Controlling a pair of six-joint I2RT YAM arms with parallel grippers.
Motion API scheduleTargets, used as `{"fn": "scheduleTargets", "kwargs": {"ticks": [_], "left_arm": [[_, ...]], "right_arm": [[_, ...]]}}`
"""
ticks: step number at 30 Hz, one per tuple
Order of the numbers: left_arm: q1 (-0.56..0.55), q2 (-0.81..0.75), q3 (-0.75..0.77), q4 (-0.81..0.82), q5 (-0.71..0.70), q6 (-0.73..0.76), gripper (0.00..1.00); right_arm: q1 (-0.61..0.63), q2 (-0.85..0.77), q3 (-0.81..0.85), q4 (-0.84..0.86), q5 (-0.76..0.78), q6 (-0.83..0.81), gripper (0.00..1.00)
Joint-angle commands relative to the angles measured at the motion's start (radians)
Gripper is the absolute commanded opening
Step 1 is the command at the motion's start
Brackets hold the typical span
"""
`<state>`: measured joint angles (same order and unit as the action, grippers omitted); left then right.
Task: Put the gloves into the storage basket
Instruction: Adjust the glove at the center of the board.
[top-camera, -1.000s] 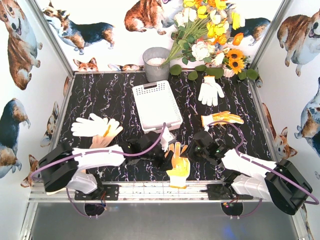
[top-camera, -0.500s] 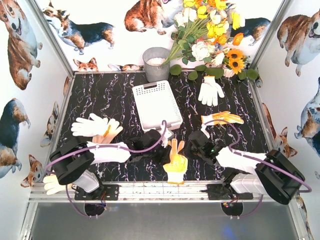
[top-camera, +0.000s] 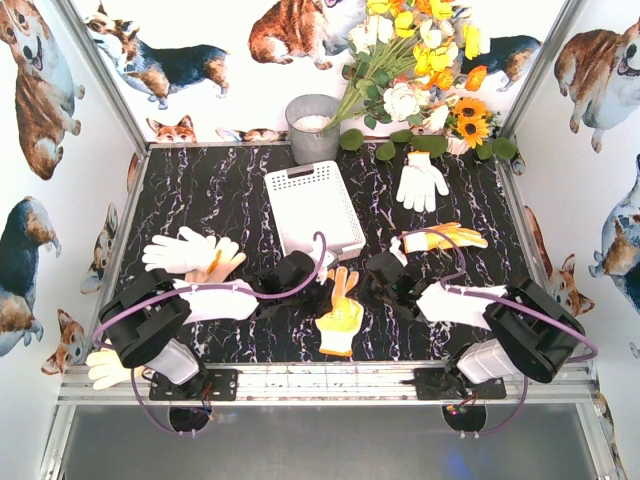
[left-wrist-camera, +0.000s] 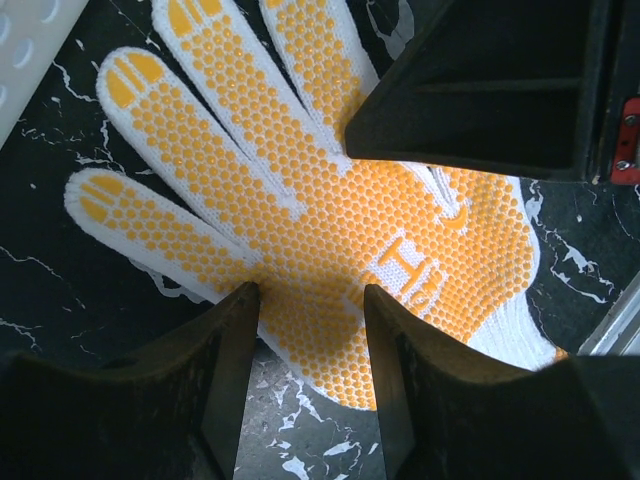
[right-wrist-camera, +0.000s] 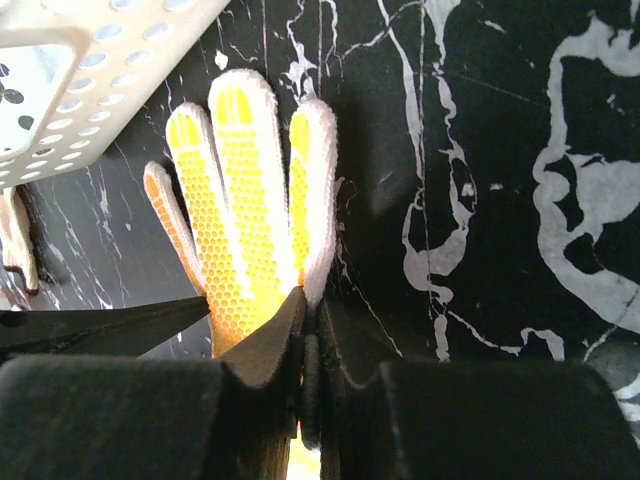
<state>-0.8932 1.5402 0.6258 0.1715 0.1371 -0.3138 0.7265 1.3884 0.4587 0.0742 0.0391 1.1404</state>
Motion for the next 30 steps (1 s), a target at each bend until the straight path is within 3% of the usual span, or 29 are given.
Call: {"fn": "scheduleTargets", "kwargs": {"ticks": [1,8,14,23,27,30], "left_arm": [[0.01,0.025,-0.021,-0.02,-0.008,0.014,0.42],[0.01,0.002,-0.039,-0.012,0.028,0.005,0.44],[0.01,-0.029,-0.025,0.001,0.091,-0.002,0.63],[0.009,-0.178,0.072,-0.103,0.159,0.009,0.78],[0.024,-0.256,0.15,-0.212,0.057,0.02,0.91],[0.1,-0.278,0.218,-0.33,0.005,0.033,0.99]], "right_arm": [[0.005,0.027,0.03,-0.027,0.063,-0.057,0.07],[0.005,0.004,0.047,-0.094,0.103,-0.083,0.22],[0.005,-0.074,0.07,-0.188,0.128,-0.124,0.4],[-0.002,-0.36,0.125,-0.469,0.308,-0.228,0.6],[-0.066,-0.436,0.15,-0.544,0.313,-0.305,0.65],[-0.148,-0.434,0.183,-0.578,0.284,-0.361,0.69]]}}
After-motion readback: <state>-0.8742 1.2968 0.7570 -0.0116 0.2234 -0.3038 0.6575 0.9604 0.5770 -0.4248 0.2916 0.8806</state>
